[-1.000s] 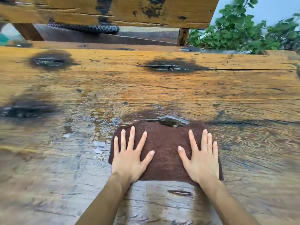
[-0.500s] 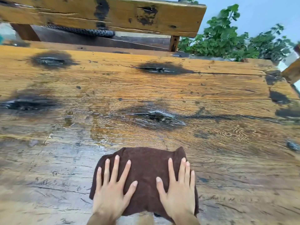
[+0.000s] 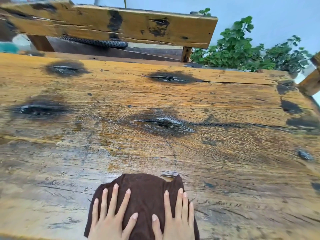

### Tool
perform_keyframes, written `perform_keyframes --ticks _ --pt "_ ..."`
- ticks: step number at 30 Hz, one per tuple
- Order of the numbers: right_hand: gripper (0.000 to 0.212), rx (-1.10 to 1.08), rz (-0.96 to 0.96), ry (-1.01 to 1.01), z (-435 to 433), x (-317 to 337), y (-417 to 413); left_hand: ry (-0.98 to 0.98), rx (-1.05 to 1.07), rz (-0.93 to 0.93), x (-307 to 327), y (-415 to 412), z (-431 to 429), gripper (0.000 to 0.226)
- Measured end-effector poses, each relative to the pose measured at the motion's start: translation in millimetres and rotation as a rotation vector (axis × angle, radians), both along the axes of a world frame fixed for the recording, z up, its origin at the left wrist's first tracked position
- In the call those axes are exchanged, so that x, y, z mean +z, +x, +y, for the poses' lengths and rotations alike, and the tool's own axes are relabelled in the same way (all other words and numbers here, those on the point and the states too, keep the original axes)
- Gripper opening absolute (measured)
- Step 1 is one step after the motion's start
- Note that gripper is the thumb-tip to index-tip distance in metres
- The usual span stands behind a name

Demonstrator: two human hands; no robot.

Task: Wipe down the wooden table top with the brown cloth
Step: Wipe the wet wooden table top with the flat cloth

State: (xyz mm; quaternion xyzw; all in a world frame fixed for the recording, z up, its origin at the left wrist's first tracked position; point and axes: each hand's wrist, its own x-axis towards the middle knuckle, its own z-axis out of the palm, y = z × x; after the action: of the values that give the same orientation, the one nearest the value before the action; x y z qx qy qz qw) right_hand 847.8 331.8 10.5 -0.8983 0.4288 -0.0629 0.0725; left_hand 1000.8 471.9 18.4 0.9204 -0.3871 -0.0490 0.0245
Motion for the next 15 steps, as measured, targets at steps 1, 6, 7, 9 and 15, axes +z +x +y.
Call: perform_keyframes --ticks 1,6,7,9,15 --pt "0.076 0.000 0.006 -0.004 3 -2 0 0.001 0.000 -0.002 -1 -1 2 0.079" --pt "0.078 0.018 -0.007 -0.056 5 -12 2 -0.008 0.007 0.007 -1 2 4 0.076" --pt "0.079 0.018 -0.013 -0.070 4 -14 0 -0.001 0.002 0.023 1 1 2 0.076" --pt "0.079 0.033 -0.005 -0.064 2 -16 2 0.025 0.004 0.041 1 1 2 0.077" --pt "0.077 0.053 0.021 -0.014 -9 -12 28 0.036 0.071 0.087 1 16 -7 0.074"
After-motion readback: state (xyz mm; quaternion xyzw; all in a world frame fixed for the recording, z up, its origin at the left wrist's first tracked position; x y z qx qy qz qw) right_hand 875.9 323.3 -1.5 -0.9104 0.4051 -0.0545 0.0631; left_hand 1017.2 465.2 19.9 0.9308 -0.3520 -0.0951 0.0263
